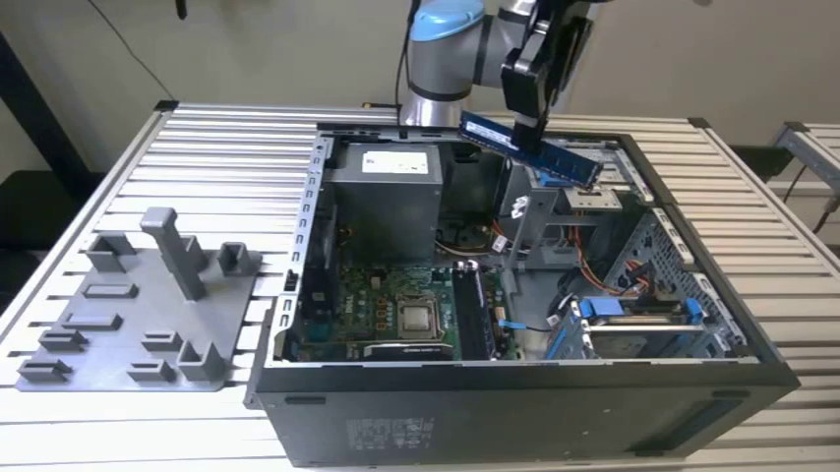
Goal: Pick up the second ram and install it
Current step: 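Insert the second ram into the second slot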
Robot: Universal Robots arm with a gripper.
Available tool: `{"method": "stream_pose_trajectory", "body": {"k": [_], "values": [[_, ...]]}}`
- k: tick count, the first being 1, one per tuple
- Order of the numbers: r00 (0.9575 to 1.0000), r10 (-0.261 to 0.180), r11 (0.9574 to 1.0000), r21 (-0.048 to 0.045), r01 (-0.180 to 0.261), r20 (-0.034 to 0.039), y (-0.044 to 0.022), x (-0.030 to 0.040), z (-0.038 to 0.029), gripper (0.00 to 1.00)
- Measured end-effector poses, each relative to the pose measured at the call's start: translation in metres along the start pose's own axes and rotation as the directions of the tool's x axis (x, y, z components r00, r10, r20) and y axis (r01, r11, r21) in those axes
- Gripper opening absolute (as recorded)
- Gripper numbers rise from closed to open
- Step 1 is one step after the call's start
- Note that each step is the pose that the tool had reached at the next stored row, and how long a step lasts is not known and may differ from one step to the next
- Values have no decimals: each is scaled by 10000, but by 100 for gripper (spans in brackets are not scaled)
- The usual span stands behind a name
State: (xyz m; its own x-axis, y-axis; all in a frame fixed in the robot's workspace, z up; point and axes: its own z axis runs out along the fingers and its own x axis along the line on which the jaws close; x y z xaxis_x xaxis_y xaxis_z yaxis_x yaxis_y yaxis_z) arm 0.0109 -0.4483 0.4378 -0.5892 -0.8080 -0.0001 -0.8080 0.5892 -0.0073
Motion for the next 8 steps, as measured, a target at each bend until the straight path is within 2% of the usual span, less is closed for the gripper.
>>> {"method": "stream_pose_trajectory", "body": {"k": [4, 8], "values": [[9998, 198, 9998, 0, -198, -1, -33, 46, 3, 14], [9986, 532, 9986, 0, -532, -4, -39, 54, 8, 14]]}}
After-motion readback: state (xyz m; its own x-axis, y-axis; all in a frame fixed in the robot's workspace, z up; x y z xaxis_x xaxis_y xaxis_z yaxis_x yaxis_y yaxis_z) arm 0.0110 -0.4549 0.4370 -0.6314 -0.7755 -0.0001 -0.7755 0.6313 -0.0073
